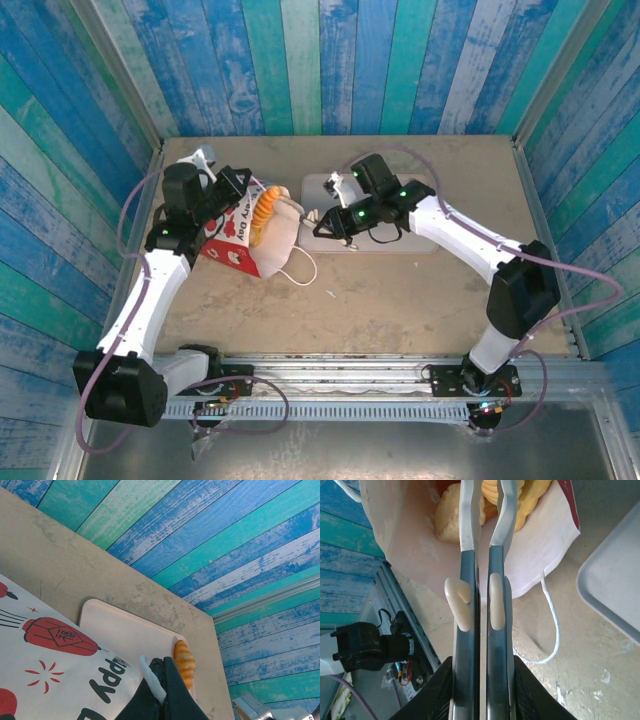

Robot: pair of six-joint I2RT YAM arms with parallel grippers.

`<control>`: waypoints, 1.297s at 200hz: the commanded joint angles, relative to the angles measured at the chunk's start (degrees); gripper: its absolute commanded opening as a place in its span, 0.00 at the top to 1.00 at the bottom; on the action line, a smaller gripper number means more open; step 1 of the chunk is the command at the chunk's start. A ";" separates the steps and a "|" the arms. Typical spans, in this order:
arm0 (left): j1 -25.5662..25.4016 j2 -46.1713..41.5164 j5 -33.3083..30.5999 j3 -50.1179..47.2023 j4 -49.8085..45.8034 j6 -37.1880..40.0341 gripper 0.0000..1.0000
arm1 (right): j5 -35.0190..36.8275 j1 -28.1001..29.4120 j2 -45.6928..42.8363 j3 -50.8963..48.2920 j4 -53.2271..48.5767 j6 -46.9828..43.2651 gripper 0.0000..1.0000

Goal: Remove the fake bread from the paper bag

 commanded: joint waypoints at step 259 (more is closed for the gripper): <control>0.02 3.66 -0.77 -0.95 4.63 -1.56 1.00 | -8.56 -20.99 -18.73 -14.92 -8.78 -5.53 0.72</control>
